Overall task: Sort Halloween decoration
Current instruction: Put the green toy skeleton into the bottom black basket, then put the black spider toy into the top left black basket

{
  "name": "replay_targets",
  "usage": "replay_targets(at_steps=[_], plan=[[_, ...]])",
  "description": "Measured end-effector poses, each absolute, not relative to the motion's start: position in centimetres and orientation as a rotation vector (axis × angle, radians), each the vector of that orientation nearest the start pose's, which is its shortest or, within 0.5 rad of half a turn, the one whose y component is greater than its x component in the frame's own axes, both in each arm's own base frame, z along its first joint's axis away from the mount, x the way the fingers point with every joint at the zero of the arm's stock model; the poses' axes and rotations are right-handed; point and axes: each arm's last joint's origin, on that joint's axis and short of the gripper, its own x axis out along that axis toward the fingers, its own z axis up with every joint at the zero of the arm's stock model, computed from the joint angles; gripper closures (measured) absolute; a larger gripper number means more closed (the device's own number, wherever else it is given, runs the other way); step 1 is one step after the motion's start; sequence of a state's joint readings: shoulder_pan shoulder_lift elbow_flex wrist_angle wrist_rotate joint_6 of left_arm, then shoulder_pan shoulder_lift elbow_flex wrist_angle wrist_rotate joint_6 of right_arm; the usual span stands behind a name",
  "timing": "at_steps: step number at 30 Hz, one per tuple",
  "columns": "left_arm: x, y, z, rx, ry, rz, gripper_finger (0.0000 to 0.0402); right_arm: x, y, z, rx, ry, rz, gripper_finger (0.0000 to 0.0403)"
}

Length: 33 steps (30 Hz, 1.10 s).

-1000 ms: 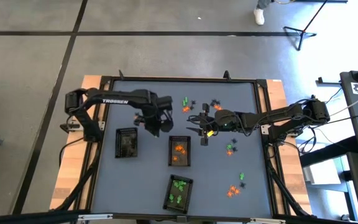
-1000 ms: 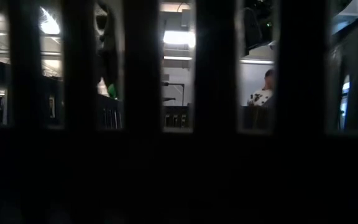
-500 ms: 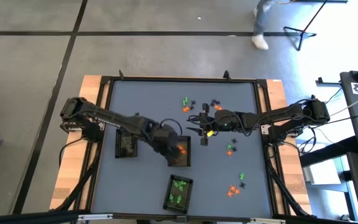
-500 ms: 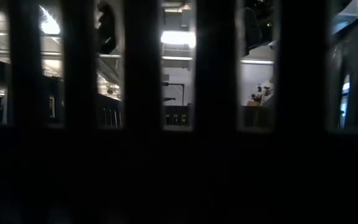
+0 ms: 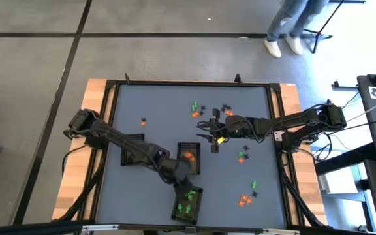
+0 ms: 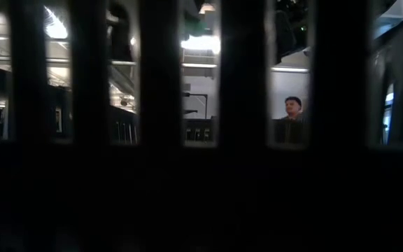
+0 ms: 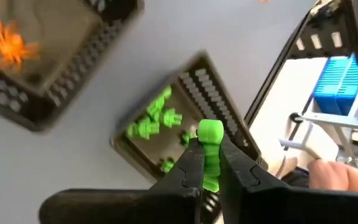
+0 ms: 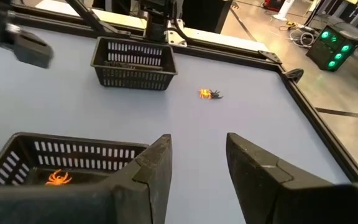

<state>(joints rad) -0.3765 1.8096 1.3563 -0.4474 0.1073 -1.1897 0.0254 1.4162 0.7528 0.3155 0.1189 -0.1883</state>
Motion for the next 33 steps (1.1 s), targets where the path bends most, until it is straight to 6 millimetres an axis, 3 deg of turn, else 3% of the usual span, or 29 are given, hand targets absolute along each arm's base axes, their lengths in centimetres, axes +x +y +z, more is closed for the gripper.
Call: replay_targets(at_steps=[7, 14, 27, 33], plan=[[36.6, -17.2, 22.3, -0.954, 0.989, 0.039, 0.0393, 30.0, 0.4, 22.7, -0.212, 0.361, -0.059, 0.0254], [37.2, -17.6, 20.8, -1.066, 1.032, 0.077, 0.0387, 30.0, 0.4, 22.7, -0.213, 0.367, -0.059, 0.0254], [37.2, -17.6, 20.4, -1.144, 1.058, 0.126, 0.0255, 30.0, 0.4, 22.7, -0.212, 0.369, -0.059, 0.0254], [36.7, -17.0, 20.2, -1.122, 1.107, 0.189, 0.0237, 29.9, 0.4, 22.6, -0.213, 0.374, -0.058, 0.0254]])
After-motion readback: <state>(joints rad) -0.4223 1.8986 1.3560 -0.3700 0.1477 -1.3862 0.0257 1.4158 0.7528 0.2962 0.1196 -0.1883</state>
